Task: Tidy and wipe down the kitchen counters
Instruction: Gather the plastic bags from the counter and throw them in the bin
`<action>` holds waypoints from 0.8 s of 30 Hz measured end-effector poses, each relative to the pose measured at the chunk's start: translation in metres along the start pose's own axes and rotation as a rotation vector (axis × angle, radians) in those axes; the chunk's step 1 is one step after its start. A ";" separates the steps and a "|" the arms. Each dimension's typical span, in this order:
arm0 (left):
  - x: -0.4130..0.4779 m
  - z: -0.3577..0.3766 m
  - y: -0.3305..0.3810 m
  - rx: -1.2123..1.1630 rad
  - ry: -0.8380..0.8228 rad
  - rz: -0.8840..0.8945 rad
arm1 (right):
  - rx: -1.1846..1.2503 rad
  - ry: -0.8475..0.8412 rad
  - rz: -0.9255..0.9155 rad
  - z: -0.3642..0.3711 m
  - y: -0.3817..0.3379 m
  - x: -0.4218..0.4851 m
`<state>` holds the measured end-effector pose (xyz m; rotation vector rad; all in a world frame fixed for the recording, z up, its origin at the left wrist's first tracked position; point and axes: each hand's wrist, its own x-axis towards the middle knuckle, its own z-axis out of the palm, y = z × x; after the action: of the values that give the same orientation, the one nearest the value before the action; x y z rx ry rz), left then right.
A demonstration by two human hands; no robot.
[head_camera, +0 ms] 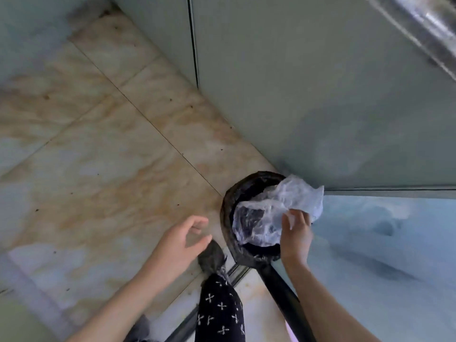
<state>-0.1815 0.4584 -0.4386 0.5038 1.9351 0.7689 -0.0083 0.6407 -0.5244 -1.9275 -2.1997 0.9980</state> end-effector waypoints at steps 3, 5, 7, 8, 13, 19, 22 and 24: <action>0.025 0.019 -0.020 0.018 -0.021 -0.002 | -0.127 -0.223 -0.040 0.047 0.026 0.014; 0.041 0.025 -0.027 0.015 -0.016 -0.001 | -0.180 -0.364 -0.052 0.075 0.035 0.024; 0.053 0.029 -0.033 0.008 -0.008 0.004 | -0.190 -0.470 0.019 0.096 0.042 0.039; 0.057 0.031 -0.037 0.004 -0.008 0.006 | -0.199 -0.538 0.079 0.102 0.044 0.046; 0.057 0.025 -0.045 -0.004 -0.020 -0.014 | -0.196 -0.684 0.217 0.094 0.042 0.068; -0.002 -0.025 -0.001 0.029 0.021 -0.039 | -0.229 -0.586 0.171 0.001 -0.036 0.026; -0.056 -0.057 0.034 0.085 0.027 -0.042 | -0.283 -0.813 0.002 -0.047 -0.090 -0.030; -0.099 -0.076 0.052 0.077 0.045 -0.062 | -0.327 -0.887 -0.096 -0.073 -0.128 -0.069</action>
<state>-0.2024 0.4111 -0.3139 0.4742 2.0187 0.6734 -0.0725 0.6079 -0.3783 -1.6185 -3.0195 1.8361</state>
